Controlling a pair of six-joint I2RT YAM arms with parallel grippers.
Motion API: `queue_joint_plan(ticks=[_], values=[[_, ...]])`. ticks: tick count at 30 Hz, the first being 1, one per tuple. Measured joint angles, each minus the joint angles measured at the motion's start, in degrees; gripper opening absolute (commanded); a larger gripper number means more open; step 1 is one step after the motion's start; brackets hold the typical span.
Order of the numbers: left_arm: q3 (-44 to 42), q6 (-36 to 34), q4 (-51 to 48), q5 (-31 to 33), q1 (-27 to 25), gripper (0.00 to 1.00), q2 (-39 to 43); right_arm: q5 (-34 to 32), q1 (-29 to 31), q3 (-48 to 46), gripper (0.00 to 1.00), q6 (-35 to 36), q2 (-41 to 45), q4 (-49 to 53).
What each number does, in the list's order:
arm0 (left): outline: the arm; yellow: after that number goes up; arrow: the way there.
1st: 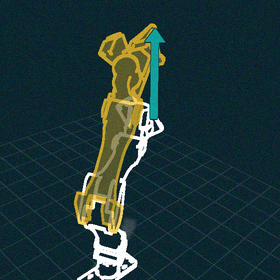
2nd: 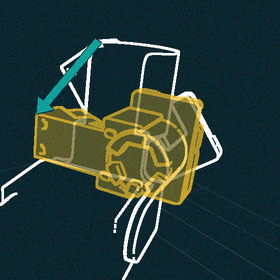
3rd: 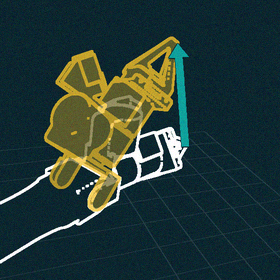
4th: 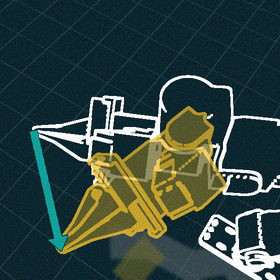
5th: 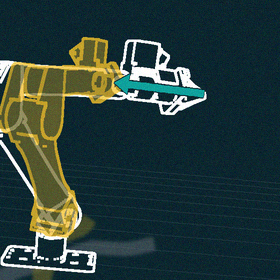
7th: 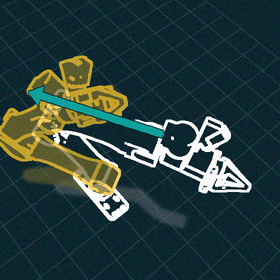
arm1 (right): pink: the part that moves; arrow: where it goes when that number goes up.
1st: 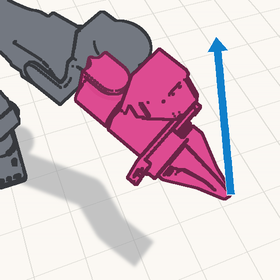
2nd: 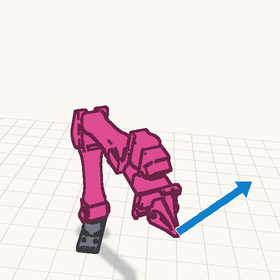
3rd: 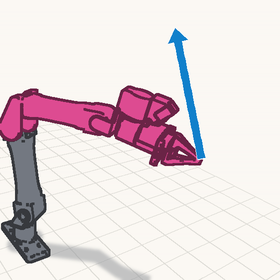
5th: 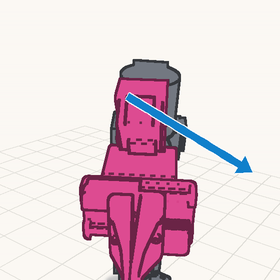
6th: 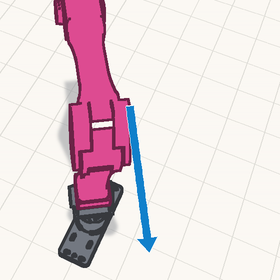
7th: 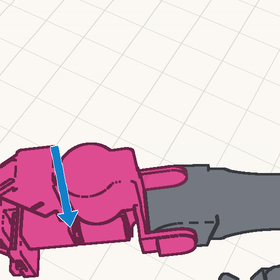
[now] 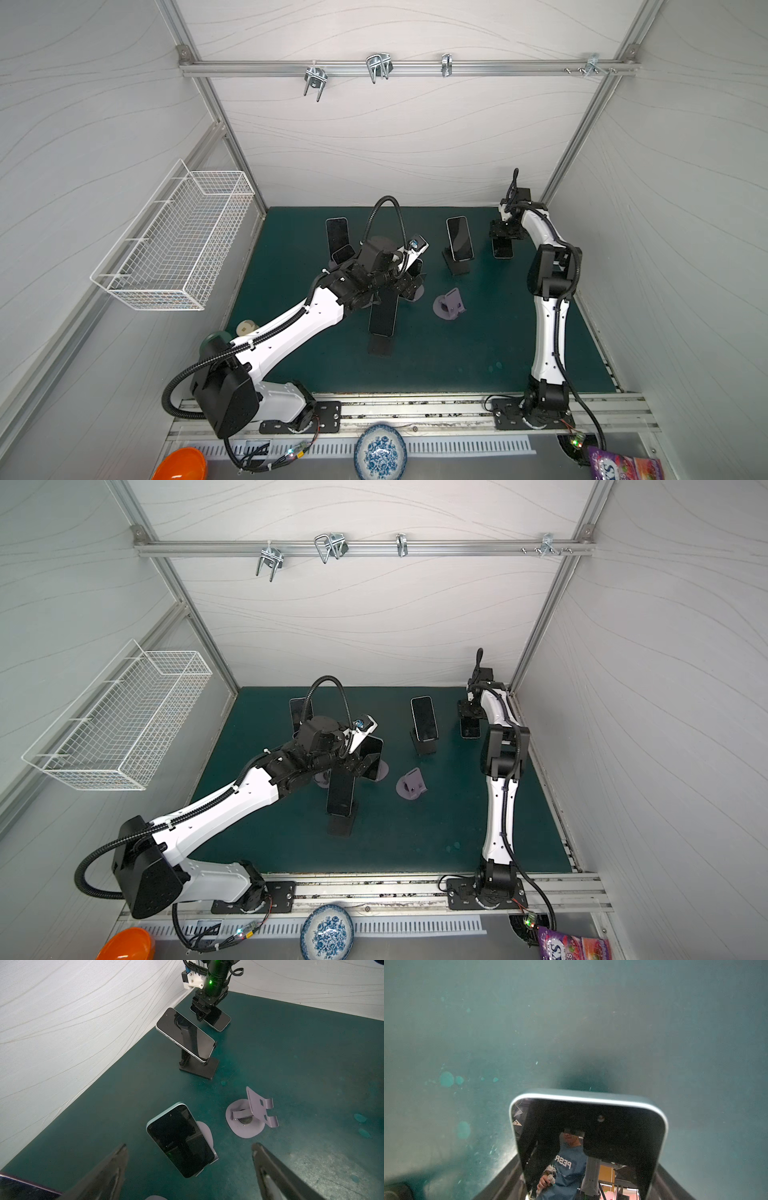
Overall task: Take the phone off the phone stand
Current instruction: 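Lower the mint-green phone flat onto the table with the right gripper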
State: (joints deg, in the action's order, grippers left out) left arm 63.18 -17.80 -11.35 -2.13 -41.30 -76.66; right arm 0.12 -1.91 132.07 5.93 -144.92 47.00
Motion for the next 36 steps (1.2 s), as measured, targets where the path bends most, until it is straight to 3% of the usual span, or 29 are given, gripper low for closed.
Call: queue_joint_plan(ticks=[12, 36], values=[[-0.55, -0.02, 0.87, 0.0, 0.57, 0.94, 0.0, -1.01, 0.33, 0.0, 0.42, 0.26, 0.0, 0.09], [-1.18, -0.02, 0.98, -0.04, 0.81, 0.93, 0.0, -1.18, 0.72, 0.0, 0.59, 1.42, -1.36, 2.8]])
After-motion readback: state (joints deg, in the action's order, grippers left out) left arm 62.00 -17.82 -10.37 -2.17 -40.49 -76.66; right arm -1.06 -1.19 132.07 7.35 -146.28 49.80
